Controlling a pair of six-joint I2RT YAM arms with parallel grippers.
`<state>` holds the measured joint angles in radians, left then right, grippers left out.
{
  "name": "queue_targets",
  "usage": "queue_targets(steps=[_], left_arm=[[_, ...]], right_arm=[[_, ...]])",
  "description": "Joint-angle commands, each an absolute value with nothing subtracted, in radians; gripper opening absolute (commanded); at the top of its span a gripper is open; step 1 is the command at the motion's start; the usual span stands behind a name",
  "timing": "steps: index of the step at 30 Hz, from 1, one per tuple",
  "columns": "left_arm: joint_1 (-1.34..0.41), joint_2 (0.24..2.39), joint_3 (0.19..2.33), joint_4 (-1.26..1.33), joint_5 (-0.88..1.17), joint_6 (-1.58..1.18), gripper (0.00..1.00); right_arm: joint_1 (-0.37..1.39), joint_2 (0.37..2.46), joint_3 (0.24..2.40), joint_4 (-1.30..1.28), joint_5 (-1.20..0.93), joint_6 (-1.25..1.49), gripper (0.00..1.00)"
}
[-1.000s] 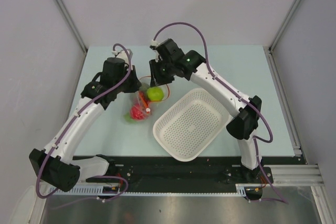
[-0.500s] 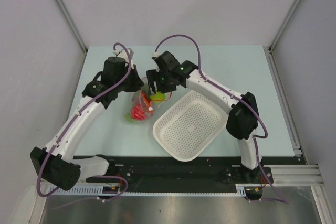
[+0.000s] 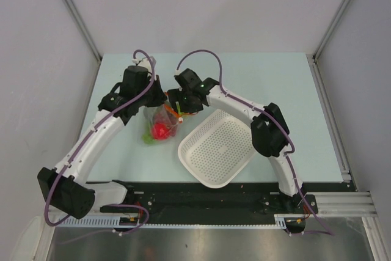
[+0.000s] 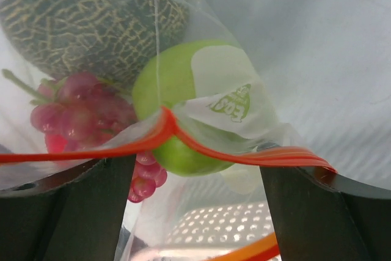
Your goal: Open the zip-top bag and remove the fake food
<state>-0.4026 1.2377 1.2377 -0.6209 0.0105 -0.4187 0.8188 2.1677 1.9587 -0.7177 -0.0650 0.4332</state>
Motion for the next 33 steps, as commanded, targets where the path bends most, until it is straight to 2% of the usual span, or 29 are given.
queue_targets(steps=[1, 2, 4, 5, 6, 8, 9, 11, 12, 13, 21, 29, 33], left_arm=[[-0.394, 1.233, 1.252, -0.58, 0.018, -0.428, 0.0], [-0.394, 1.232, 1.253, -0.581, 0.02, -0.428, 0.01], [-0.394, 1.23, 1.252, -0.587, 0.018, -0.426, 0.0], [-0.394, 1.227, 1.249, -0.591, 0.014, -0.425, 0.0], [-0.391, 1.223, 1.243, -0.592, 0.014, -0.422, 0.0], [-0.384, 1.206, 1.232, -0.591, 0.018, -0.422, 0.0], [-0.371, 1.2, 1.218, -0.591, 0.024, -0.426, 0.0], [-0.353, 1.181, 1.207, -0.594, 0.044, -0.431, 0.0], [-0.333, 1.177, 1.201, -0.597, 0.049, -0.434, 0.0], [-0.324, 1.17, 1.198, -0.598, 0.067, -0.433, 0.0], [-0.204, 1.144, 1.206, -0.633, 0.132, -0.43, 0.0], [-0.195, 1.103, 1.195, -0.627, 0.175, -0.471, 0.0], [-0.195, 1.083, 1.196, -0.63, 0.187, -0.482, 0.0]], right_arm=[[0.822, 2.195, 1.971, -0.649, -0.071, 0.425, 0.85], [0.822, 2.2, 1.976, -0.647, -0.066, 0.426, 0.84], [0.821, 2.198, 1.983, -0.637, -0.054, 0.425, 0.74], [0.819, 2.189, 1.98, -0.624, -0.055, 0.416, 0.67], [0.818, 2.18, 1.977, -0.609, -0.057, 0.407, 0.49], [0.818, 2.163, 1.985, -0.589, -0.063, 0.384, 0.38], [0.818, 2.158, 1.994, -0.589, -0.077, 0.376, 0.28], [0.822, 2.145, 2.031, -0.609, -0.087, 0.359, 0.18], [0.825, 2.141, 2.049, -0.641, -0.087, 0.354, 0.05], [0.831, 2.131, 2.065, -0.655, -0.081, 0.353, 0.01], [0.844, 2.066, 2.183, -0.799, -0.092, 0.402, 0.0], [0.827, 1.951, 2.224, -0.888, -0.127, 0.455, 0.0], [0.737, 1.829, 2.065, -0.933, -0.164, 0.525, 0.0]])
